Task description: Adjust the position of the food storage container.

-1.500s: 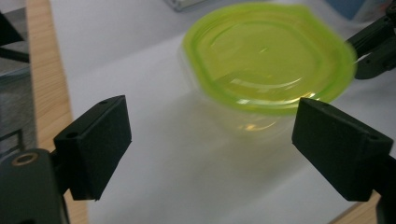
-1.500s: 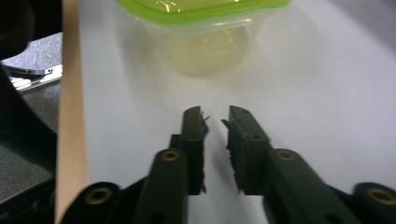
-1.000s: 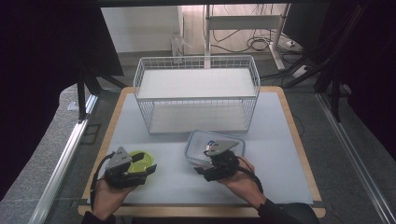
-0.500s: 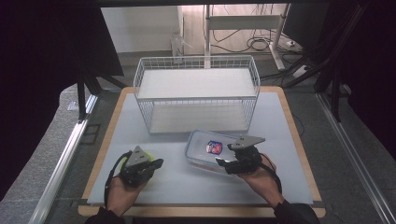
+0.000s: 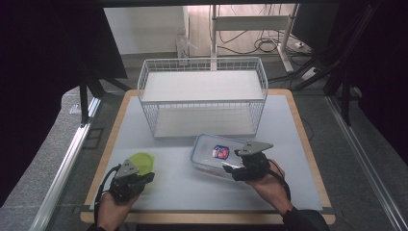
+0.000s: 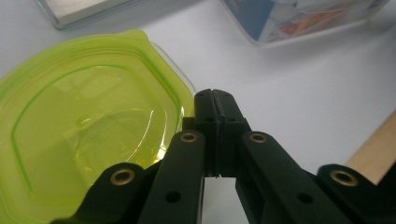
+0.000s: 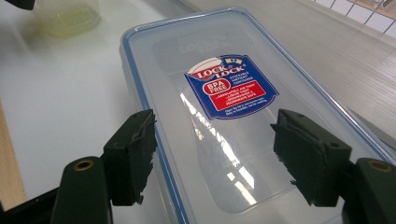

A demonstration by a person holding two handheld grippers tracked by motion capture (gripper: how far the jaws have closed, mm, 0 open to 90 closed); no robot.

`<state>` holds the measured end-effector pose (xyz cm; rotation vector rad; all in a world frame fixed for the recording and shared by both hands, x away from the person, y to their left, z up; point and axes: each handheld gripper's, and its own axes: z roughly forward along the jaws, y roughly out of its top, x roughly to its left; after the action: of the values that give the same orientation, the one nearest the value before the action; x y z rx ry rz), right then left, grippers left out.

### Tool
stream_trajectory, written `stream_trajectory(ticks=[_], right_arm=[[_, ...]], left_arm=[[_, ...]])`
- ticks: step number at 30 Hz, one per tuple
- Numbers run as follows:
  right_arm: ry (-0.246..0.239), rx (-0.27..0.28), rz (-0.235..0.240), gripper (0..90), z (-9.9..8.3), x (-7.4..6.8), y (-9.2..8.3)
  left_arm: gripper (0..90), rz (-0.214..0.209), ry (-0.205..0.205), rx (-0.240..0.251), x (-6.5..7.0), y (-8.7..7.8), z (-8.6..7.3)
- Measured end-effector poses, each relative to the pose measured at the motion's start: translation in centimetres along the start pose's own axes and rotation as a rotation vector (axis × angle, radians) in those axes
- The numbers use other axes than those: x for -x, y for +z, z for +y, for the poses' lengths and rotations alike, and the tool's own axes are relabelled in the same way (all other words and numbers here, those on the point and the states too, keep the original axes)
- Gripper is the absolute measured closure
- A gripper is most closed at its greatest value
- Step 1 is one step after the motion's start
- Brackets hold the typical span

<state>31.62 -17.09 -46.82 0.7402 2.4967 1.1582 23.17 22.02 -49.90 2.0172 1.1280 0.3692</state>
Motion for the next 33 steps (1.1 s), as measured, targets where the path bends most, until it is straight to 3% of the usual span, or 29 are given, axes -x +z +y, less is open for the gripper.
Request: stream_trajectory(ticks=[12, 17, 22, 27, 33], right_arm=[[0.002, -0.004, -0.019, 29.5, -0.3, 0.5, -0.2], [0.019, -0.005, -0.038, 31.0, -0.7, 1.0, -0.8], [0.073, -0.017, -0.068, 57.5, -1.2, 2.1, -2.1], [0.093, -0.004, -0.157, 86.3, -1.8, 3.4, -4.0], [0.160, -0.056, -0.211, 89.5, -3.4, 5.4, -3.7]], left_arm=[[89.9, 0.009, -0.043, 0.002, -2.3, 0.4, 0.1], [87.2, 0.000, -0.045, 0.006, -2.0, 0.7, 0.4], [86.4, -0.043, -0.007, 0.056, -0.4, 1.7, 2.4], [88.9, -0.054, 0.069, 0.022, 1.5, 5.2, 5.3], [88.7, -0.006, 0.105, -0.011, 2.8, 8.9, 8.0]])
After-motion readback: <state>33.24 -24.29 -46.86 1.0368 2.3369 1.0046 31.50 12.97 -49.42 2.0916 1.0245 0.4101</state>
